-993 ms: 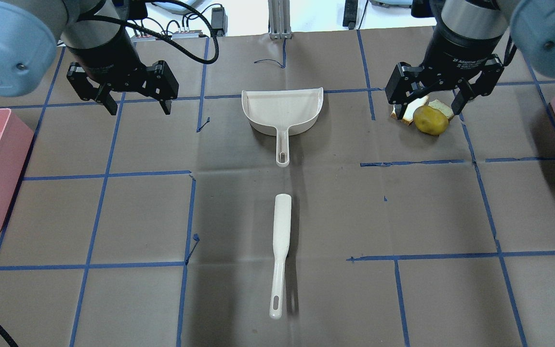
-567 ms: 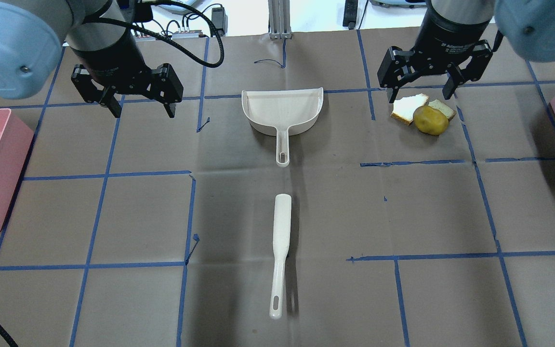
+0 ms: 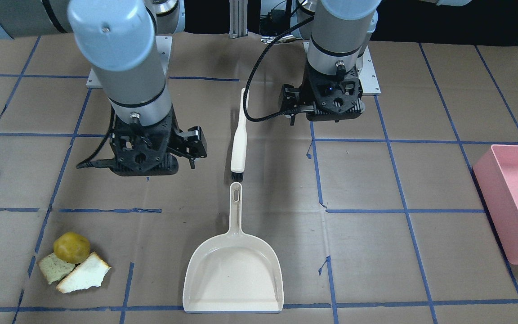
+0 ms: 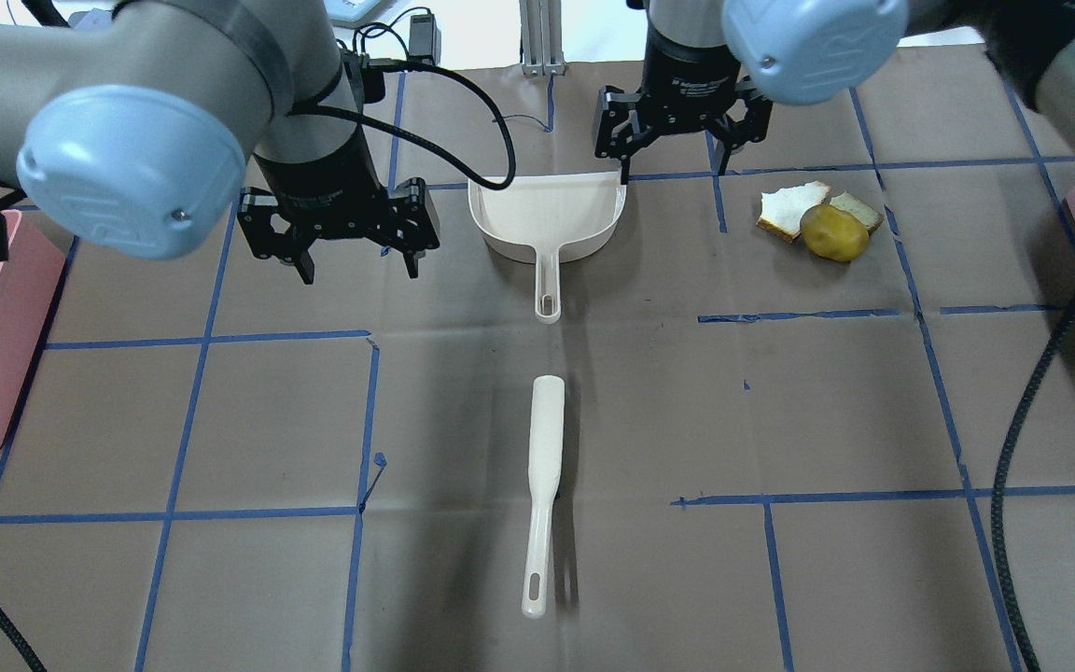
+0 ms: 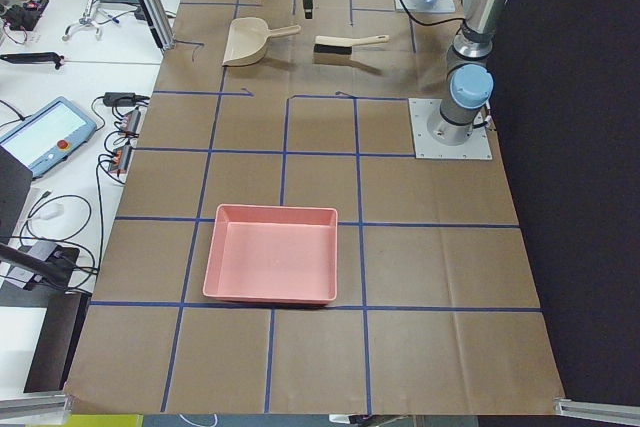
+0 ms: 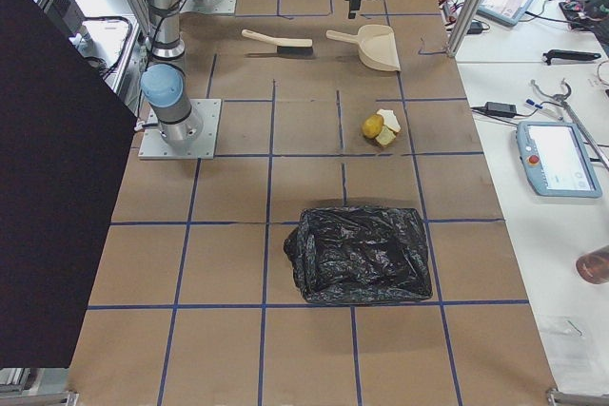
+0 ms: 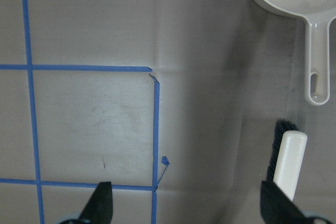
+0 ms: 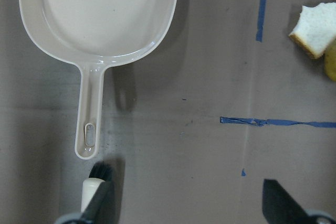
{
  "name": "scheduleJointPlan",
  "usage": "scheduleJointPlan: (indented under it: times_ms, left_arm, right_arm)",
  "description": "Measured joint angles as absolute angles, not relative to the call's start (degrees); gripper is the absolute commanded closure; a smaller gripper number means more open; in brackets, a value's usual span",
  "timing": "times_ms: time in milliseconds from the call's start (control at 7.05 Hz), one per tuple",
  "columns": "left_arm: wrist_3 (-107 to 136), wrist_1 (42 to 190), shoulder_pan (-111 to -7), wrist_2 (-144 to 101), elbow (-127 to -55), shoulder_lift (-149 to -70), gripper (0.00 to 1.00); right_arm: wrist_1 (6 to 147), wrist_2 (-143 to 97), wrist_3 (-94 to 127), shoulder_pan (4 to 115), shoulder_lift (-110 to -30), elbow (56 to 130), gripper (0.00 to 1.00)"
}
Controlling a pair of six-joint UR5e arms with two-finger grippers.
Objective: Sweep and dump trash in nearest bin
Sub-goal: 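Lower the left gripper to the brush handle while the right moves over the dustpan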
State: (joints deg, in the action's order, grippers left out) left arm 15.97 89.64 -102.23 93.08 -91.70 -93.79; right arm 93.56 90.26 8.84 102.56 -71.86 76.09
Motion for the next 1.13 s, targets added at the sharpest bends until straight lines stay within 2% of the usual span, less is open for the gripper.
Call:
scheduleJointPlan:
  times_ms: [284,425,709,1134]
  left_arm:
    - [17.67,86.87,-104.19,92.19,-98.35,-91.45,0.05]
    - [18.26,84.55,-104.41,90.99,-102.32,-90.30,0.01]
    - [20.45,75.89,-104.88,89.84,-109.02,-89.87,0.00]
    - [23.40,70.07,-110.75,89.12,-111.15,-93.95,0.00]
  right_arm:
    - [94.75,90.13,8.66,103.03,-69.76,75.71,0.00]
    - [94.78,90.22,7.81,101.84,-69.82,75.78,0.00]
    - [94.15,90.37,5.59,98.01,-70.43,75.88,0.00]
    - [93.99,90.42,5.03,97.09,-70.62,75.80,0.00]
